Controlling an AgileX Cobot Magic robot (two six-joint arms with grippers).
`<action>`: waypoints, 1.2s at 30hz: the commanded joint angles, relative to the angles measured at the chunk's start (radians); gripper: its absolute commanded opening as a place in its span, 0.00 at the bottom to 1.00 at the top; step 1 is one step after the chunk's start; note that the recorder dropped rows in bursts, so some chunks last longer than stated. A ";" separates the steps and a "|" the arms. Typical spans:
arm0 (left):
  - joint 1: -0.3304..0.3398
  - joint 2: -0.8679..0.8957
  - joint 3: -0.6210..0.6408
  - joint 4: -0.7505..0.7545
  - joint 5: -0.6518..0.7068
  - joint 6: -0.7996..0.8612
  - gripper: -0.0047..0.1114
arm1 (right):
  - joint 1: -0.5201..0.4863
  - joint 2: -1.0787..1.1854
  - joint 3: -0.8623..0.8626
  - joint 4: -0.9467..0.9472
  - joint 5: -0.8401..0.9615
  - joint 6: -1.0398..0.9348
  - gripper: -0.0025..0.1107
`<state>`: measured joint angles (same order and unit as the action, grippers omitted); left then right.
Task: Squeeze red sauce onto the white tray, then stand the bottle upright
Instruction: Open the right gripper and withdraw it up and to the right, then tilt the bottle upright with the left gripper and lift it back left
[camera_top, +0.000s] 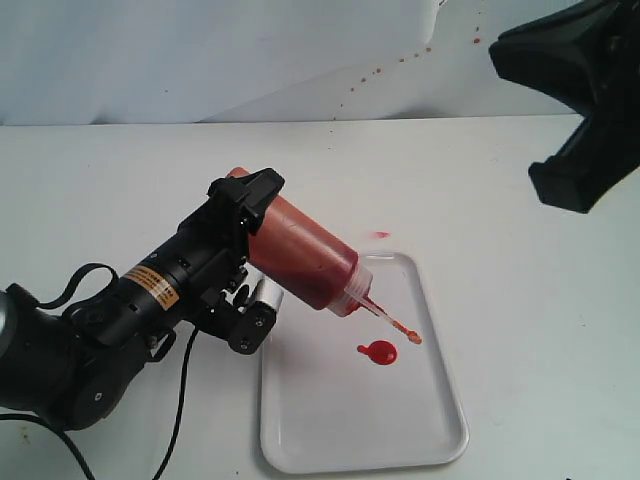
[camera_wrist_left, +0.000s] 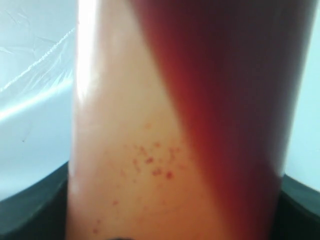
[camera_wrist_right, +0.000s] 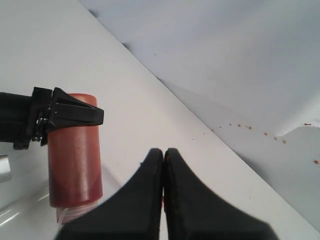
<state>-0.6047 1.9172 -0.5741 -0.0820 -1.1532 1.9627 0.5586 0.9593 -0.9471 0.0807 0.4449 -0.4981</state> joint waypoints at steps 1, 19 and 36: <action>-0.005 -0.018 -0.007 -0.012 -0.068 -0.028 0.04 | -0.002 -0.003 0.045 -0.095 -0.107 0.173 0.02; -0.005 -0.018 -0.007 -0.016 -0.068 -0.034 0.04 | -0.002 -0.198 0.478 -0.096 -0.531 0.335 0.02; -0.005 -0.018 -0.007 -0.012 -0.068 -0.129 0.04 | 0.001 -0.198 0.496 -0.096 -0.495 0.057 0.02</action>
<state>-0.6047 1.9172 -0.5741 -0.0820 -1.1532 1.8949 0.5586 0.7647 -0.4571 -0.0204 -0.0476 -0.4381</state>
